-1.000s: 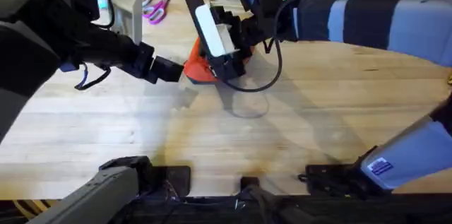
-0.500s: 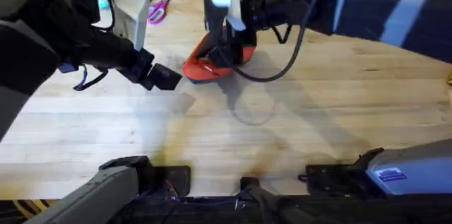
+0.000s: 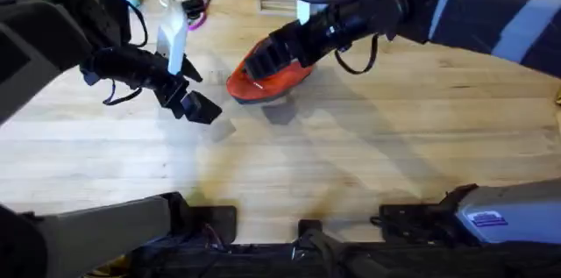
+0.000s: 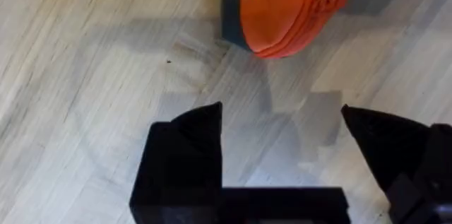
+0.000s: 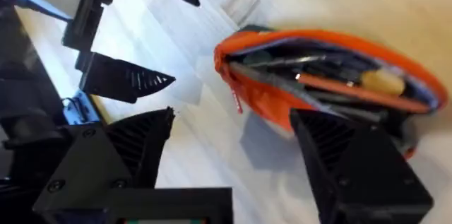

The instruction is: Unzip the bag, pick up the pens from the table one at a time and place them inside, then zip the bag closed.

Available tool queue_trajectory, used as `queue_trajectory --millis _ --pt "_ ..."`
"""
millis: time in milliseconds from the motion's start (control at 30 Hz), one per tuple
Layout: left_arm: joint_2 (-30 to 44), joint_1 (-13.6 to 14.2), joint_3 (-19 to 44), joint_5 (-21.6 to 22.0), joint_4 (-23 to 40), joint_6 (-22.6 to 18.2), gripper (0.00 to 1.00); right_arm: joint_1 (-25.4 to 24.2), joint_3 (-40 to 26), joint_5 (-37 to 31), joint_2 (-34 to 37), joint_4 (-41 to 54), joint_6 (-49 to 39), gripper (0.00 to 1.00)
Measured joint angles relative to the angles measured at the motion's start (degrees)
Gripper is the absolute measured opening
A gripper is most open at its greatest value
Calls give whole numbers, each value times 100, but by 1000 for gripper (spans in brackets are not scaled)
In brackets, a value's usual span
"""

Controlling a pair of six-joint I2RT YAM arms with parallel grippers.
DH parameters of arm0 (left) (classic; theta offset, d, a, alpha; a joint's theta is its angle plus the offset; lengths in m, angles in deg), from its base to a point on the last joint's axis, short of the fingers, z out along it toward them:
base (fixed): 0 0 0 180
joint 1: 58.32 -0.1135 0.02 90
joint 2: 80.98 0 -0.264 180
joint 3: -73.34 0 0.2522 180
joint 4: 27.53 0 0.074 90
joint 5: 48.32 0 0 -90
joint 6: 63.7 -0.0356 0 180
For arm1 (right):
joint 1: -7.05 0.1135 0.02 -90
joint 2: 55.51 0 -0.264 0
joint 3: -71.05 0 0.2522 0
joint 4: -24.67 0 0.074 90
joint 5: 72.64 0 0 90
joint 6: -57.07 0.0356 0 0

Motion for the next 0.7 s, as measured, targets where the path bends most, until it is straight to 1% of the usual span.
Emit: queue_trajectory --millis 200,233,267,400,533,700 --pt "354 0 0 -297 -139 -332 993 399 0 18 215 216 578 997" --pt "653 0 0 -446 -171 -529 993 698 0 37 476 89 954 997" --pt "702 0 0 -526 -168 -660 993 736 0 41 730 -183 1217 997" --pt "702 0 2 -596 -148 -762 993 730 0 38 979 -515 1458 997" --pt "702 -1 0 -605 -76 -800 993 730 0 20 994 -656 1548 997" --pt "702 0 0 -620 20 -806 993 730 0 -239 994 -904 1590 997"
